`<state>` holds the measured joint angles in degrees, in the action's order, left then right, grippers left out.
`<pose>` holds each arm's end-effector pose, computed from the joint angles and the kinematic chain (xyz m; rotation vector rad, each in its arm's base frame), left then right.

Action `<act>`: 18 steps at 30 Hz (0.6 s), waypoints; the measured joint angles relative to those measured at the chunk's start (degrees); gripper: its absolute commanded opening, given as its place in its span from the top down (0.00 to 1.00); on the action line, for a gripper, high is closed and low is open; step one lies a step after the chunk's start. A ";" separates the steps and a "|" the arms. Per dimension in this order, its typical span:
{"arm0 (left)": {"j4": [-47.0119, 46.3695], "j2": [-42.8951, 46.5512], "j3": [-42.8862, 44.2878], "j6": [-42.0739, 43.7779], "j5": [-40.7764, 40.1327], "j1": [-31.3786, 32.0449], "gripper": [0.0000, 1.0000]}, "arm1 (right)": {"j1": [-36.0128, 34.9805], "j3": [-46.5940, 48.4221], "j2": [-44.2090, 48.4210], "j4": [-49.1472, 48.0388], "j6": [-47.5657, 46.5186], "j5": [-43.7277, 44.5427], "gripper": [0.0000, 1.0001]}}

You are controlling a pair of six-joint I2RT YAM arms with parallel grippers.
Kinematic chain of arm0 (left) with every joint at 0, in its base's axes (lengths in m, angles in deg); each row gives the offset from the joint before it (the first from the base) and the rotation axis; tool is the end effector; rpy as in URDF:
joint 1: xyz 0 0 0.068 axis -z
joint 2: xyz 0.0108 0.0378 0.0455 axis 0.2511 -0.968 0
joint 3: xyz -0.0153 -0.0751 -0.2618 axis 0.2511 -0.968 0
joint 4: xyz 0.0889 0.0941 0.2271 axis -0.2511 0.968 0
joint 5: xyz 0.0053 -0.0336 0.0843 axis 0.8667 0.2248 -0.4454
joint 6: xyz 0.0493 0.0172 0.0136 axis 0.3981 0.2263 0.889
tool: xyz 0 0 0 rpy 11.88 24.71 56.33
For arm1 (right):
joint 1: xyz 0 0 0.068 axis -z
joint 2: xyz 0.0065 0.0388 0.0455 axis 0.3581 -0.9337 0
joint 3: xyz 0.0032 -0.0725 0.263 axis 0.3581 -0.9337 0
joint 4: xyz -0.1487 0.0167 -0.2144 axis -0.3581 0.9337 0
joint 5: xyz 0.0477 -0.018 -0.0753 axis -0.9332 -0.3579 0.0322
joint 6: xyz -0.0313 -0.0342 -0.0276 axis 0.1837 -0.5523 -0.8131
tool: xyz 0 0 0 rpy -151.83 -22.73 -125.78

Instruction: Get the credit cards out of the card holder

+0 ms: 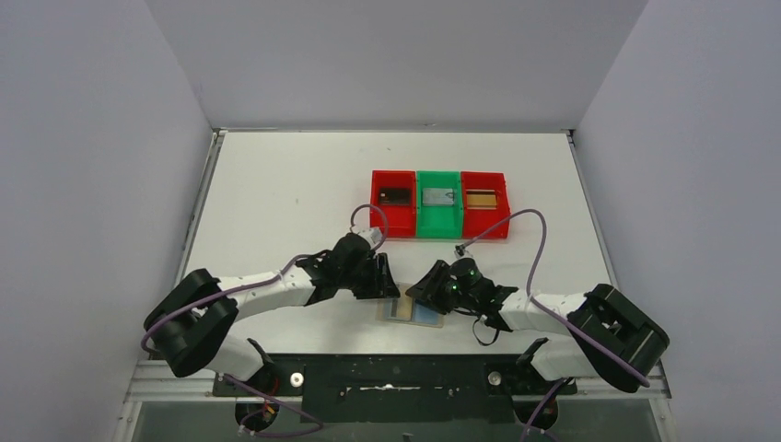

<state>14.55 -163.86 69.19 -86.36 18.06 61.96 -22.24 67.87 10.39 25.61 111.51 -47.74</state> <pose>0.1796 -0.2058 0.1686 0.0729 2.6007 -0.9590 0.1531 0.1541 0.1255 0.5406 2.5363 1.1904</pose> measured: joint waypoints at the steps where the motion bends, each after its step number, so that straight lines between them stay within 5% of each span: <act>1: 0.00 -0.90 0.46 0.04 0.00 0.33 0.61 | 0.00 0.00 -0.35 -0.31 0.07 -0.22 0.60; 18: 0.70 -5.55 1.31 0.57 -1.77 2.64 0.79 | 0.39 -0.96 -2.56 -3.76 1.18 -2.45 0.73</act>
<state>15.25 -169.41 70.50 -85.79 16.29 64.60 -21.85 66.90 7.83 21.85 112.69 -50.19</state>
